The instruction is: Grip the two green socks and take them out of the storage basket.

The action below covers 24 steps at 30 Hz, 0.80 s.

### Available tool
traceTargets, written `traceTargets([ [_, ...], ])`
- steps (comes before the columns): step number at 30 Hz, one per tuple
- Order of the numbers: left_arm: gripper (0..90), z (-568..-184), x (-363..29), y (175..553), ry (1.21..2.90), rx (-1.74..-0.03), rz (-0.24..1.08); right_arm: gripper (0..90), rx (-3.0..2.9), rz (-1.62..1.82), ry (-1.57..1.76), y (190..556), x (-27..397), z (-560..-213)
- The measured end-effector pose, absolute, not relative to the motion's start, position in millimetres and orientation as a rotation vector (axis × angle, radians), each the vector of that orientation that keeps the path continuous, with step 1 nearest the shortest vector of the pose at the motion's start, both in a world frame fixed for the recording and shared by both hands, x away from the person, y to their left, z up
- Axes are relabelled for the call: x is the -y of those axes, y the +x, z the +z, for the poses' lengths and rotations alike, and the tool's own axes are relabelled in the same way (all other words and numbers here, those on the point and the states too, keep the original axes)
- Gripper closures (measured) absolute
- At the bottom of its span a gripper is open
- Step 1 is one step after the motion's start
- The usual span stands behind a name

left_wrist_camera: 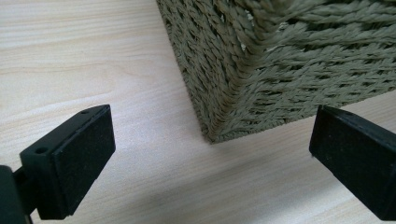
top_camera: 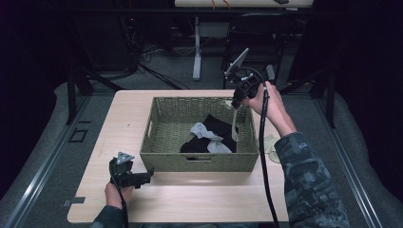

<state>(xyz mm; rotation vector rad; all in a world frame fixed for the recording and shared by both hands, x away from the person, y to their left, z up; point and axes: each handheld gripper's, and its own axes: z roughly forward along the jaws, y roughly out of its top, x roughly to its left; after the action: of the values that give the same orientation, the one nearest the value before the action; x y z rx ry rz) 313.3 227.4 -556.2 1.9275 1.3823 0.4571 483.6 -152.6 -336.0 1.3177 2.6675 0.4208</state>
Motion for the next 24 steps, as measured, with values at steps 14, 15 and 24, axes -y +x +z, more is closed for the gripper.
traceTargets([
  [14,0.2,-556.5,-232.8,314.5,1.916,-1.389,0.45,87.4,-2.621,0.431,1.334,484.1,163.4,-297.5],
  [15,0.2,-556.4,-232.9,314.4,1.915,-1.39,0.448,87.4,-2.615,0.433,1.334,483.8,165.4,-294.6],
  [24,0.2,-556.5,-233.4,314.7,1.911,-1.391,0.449,87.4,-2.55,0.478,1.368,472.2,195.3,-271.3],
])
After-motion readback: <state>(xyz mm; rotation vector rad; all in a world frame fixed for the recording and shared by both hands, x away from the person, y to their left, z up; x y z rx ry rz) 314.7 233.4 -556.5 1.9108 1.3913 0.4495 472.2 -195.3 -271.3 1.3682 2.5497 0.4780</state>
